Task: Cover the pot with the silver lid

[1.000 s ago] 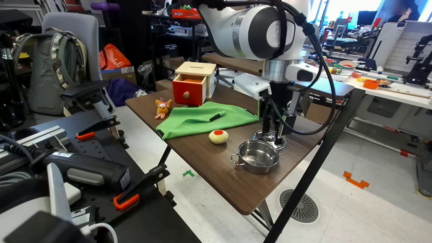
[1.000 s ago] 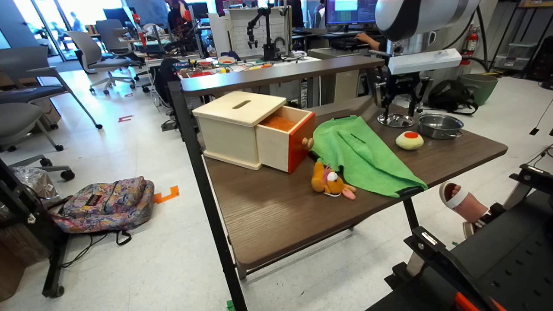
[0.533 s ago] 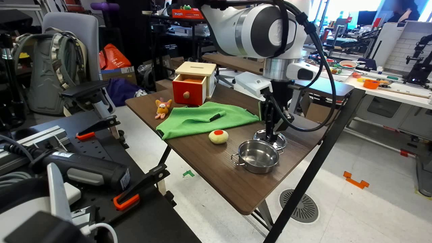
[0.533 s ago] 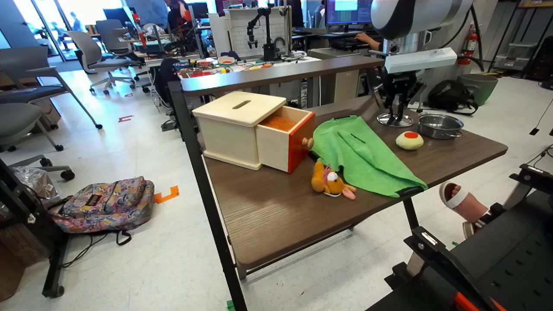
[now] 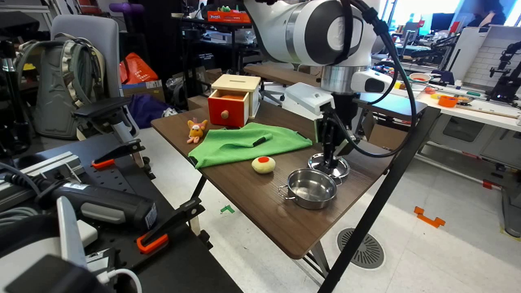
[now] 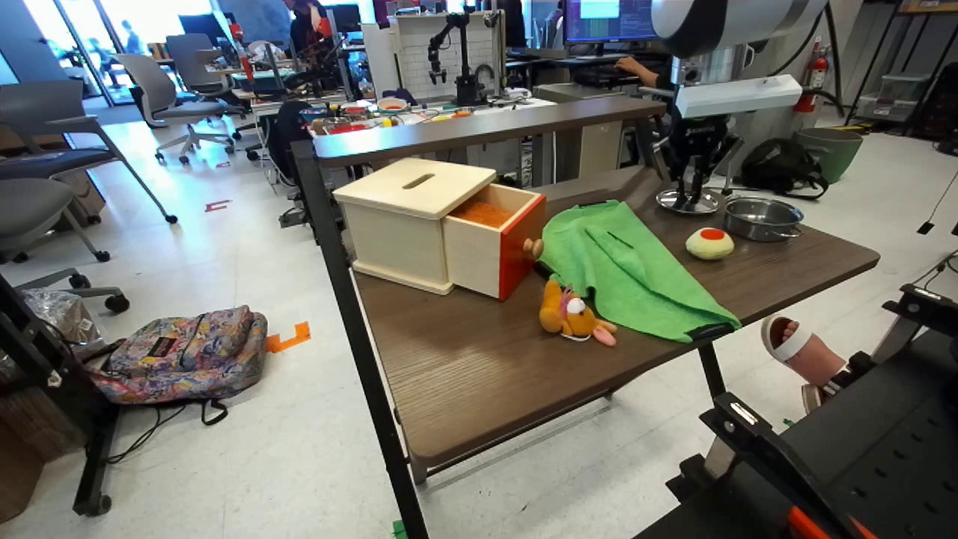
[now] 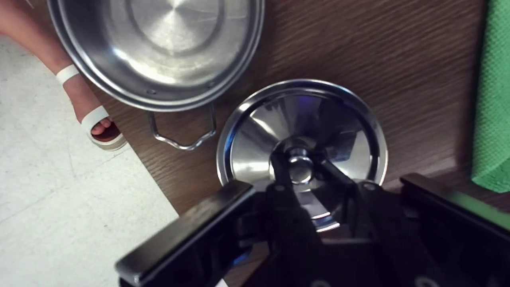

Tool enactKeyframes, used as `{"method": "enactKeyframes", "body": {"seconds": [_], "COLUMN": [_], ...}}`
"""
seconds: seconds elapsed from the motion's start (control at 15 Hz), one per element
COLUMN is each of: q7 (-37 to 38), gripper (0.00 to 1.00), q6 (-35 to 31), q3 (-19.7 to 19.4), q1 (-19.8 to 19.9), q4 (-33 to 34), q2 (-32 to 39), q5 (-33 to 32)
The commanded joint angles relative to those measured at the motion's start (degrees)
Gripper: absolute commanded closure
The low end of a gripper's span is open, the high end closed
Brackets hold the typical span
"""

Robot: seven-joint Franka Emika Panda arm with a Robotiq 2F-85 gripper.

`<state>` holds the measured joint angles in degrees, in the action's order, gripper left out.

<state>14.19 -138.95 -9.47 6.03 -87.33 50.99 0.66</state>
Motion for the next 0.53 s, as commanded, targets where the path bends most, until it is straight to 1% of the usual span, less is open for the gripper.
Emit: {"method": "enactKeyframes", "body": {"seconds": [0.0, 0.27, 0.4, 0.47], "q7": [-3.4, -7.6, -9.2, -9.7], "gripper": [0.94, 0.94, 0.94, 0.94], "q6": [-3.8, -8.5, -9.7, -9.2], "q3": [1.7, 2.3, 2.5, 2.5], "q1": [1.5, 1.7, 1.7, 1.6], "q4": [-9.1, -20.0, -24.2, -25.7], "q2": [-7.9, -15.8, -18.9, -20.0], "q5": [1.8, 1.2, 1.1, 1.0]}}
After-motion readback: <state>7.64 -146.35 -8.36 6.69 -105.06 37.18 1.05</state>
